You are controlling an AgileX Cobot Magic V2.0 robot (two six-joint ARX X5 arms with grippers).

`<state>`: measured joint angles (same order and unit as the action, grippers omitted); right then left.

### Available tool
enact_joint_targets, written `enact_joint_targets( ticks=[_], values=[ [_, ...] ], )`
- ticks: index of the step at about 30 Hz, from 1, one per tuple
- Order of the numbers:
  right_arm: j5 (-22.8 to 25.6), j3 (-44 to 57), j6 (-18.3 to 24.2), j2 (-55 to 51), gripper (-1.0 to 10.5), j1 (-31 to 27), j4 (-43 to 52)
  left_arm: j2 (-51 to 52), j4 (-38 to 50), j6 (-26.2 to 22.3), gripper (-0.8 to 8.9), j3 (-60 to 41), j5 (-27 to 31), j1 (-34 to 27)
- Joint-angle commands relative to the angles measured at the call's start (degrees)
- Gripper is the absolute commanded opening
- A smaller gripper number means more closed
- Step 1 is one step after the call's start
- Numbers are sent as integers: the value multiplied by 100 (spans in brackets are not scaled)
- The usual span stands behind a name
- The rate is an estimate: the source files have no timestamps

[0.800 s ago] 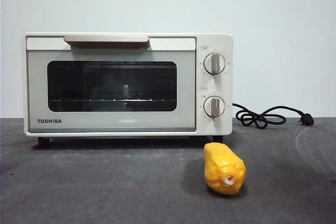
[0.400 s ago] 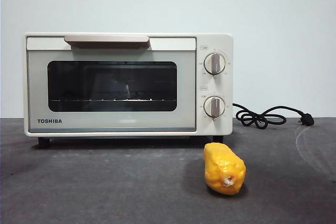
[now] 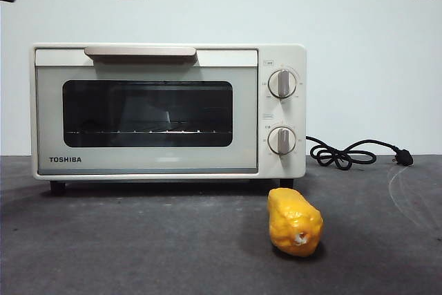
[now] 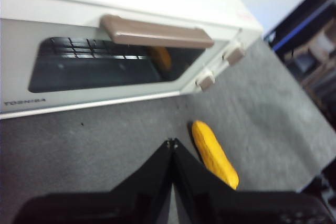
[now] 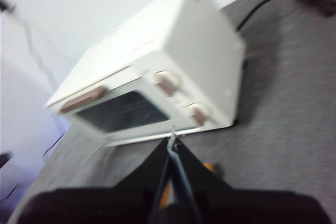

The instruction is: Take the corn from the table,put the corn in the oven

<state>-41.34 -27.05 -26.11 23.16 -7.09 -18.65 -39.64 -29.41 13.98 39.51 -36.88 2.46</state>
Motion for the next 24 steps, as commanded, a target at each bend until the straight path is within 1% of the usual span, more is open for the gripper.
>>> enact_joint_targets(
  ticks=[1,3,6,9,11,14,16,19,22,24],
  values=[
    [-345,-588,595,522,-8,68,-339,-308,-216,-549,-5,328,-44,168],
    [-428,-981,857,850,-6,208,-660,-468,-247,-551,-5,487,-46,297],
    [-411,-1543,1259,1305,0,562,-1172,-595,-225,-549,-5,640,-39,511],
    [-190,-1982,1530,1751,2,1051,-1574,-649,-216,-544,-5,737,9,706],
    [184,-2190,1615,2013,16,1436,-1749,-654,-205,-542,-5,752,120,831],
    [909,-2376,1606,2365,164,2098,-1908,-654,-219,-503,-5,752,262,994],
    [1373,-2413,1572,2610,218,2559,-1930,-654,-227,-501,-5,752,291,1080],
    [1902,-2413,1478,2990,302,3147,-1917,-654,-227,-498,-5,752,308,1180],
    [2474,-2413,1252,3407,466,3644,-1871,-654,-227,-431,-6,752,391,1259],
    [2811,-2413,1213,3674,547,3921,-1843,-654,-225,-393,-5,752,389,1290]
  ],
)
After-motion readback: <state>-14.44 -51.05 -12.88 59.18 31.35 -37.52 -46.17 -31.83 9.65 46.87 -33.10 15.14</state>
